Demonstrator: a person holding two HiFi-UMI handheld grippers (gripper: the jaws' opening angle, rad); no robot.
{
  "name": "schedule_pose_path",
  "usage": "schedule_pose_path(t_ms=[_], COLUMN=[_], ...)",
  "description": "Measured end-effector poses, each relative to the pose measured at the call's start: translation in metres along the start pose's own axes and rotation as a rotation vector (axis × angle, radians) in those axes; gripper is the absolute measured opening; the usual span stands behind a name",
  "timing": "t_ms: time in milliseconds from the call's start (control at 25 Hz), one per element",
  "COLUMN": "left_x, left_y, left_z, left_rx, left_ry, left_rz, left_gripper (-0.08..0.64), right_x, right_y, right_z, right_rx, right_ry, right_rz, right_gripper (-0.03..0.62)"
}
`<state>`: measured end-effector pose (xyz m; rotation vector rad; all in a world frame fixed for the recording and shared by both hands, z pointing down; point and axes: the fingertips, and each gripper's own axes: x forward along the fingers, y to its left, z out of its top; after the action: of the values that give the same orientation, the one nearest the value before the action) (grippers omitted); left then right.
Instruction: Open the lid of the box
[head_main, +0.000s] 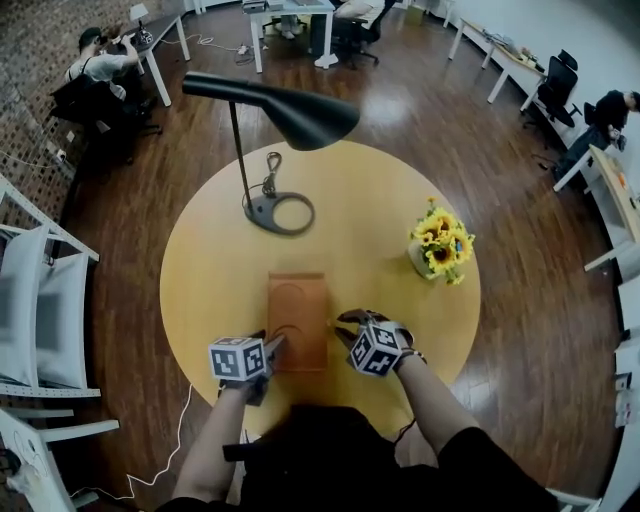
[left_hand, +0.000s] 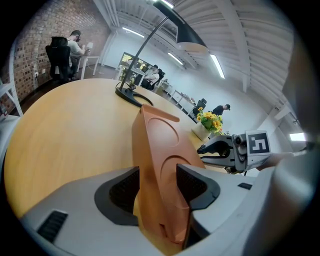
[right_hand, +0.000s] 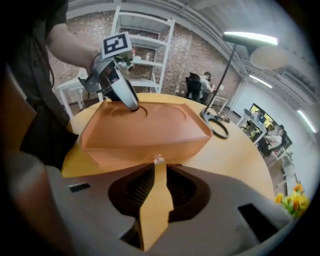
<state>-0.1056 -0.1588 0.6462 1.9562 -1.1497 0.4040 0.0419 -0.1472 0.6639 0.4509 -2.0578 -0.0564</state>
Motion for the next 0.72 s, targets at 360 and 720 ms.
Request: schedule_pose_path(t_ms=[360,720], left_x=[-0.002,-0.004], left_y=[-0.001,0.004], left_z=[0.0,0.001], left_rx=[-0.031,-0.052], left_ry=[-0.017,-0.023], left_rz=[0.029,0.057], left_gripper=[0.222,0.222], right_x=[0.039,0.041], right_y=[0.007,0.006], right_z=[-0.002,-0.001], right_rx=[-0.197,-0.216], right_ry=[0.075,0.037], right_rz=[0.117,0.13], right_gripper=[0.136,0.08])
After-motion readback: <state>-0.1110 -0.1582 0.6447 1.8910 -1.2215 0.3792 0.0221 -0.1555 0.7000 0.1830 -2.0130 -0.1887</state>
